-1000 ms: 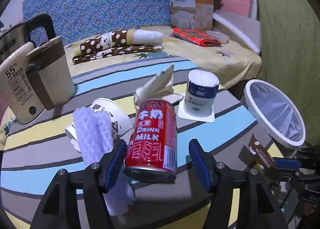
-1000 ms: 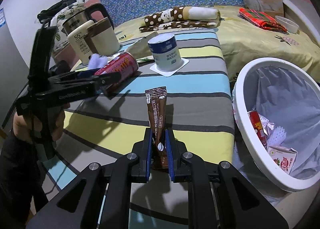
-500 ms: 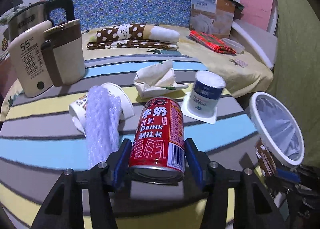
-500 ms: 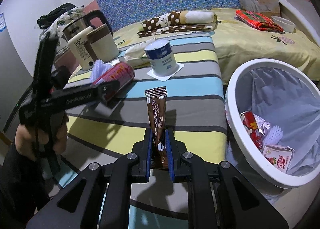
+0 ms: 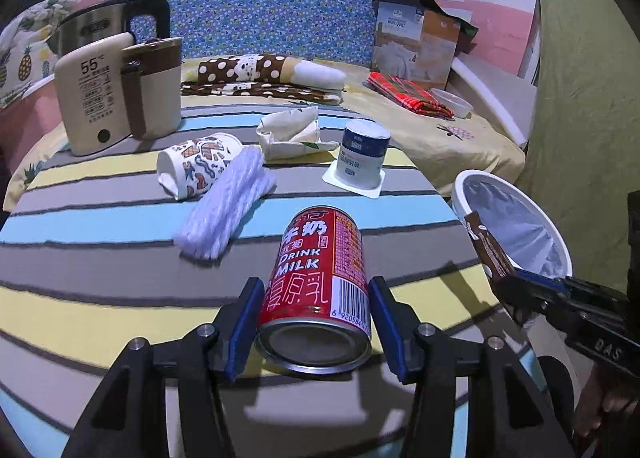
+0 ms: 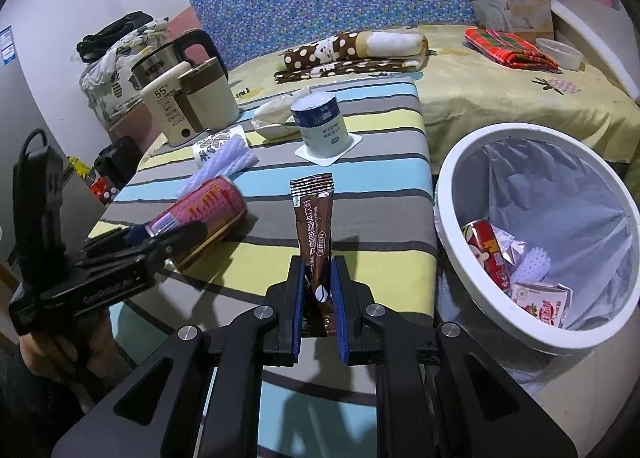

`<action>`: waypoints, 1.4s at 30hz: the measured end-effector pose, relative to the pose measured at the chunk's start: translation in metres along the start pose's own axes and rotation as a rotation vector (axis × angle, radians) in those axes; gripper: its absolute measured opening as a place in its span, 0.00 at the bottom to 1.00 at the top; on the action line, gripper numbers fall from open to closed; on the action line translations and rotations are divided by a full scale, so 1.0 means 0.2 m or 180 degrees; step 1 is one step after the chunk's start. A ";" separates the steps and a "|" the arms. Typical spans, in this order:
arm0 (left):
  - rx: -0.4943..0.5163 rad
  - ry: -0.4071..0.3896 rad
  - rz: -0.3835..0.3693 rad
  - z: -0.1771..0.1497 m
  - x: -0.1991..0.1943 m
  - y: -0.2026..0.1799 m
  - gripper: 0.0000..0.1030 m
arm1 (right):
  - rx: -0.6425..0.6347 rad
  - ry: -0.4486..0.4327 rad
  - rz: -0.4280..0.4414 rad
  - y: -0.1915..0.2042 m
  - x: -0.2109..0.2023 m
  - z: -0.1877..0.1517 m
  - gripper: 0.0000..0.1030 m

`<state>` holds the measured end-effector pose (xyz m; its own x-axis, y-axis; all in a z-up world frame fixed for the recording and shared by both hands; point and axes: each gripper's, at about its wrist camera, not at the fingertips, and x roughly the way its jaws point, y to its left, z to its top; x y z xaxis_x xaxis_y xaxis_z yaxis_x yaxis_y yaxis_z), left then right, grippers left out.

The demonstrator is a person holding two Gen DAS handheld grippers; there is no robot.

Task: Collect trash
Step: 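Carry the wrapper and Drink Milk can over the bin and open both grippers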

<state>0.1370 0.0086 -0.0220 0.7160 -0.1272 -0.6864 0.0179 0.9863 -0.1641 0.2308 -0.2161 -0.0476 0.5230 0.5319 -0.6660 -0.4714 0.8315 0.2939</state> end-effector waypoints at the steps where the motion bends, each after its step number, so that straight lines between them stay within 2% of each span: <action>1: 0.0001 0.0003 -0.0001 -0.01 -0.01 0.00 0.52 | 0.0000 0.0001 -0.0002 0.00 0.00 0.00 0.15; 8: -0.0009 0.0164 -0.0077 -0.07 -0.03 -0.02 0.52 | -0.0011 -0.0022 -0.0002 0.01 -0.03 -0.01 0.15; 19: 0.0078 0.0266 -0.0006 -0.02 0.03 -0.06 0.53 | -0.0005 -0.0067 -0.0003 0.00 -0.06 -0.02 0.15; 30: 0.0129 0.0086 -0.0043 -0.01 -0.06 -0.13 0.52 | 0.0049 -0.0136 -0.0040 -0.02 -0.10 -0.02 0.15; 42: 0.0265 0.0042 -0.0297 0.04 -0.06 -0.34 0.52 | 0.0135 -0.0211 -0.0161 -0.09 -0.16 -0.02 0.15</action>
<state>0.1317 -0.0563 0.0029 0.6993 -0.2197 -0.6803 0.1424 0.9754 -0.1686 0.2204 -0.2493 -0.0348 0.5919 0.4974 -0.6342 -0.4134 0.8628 0.2909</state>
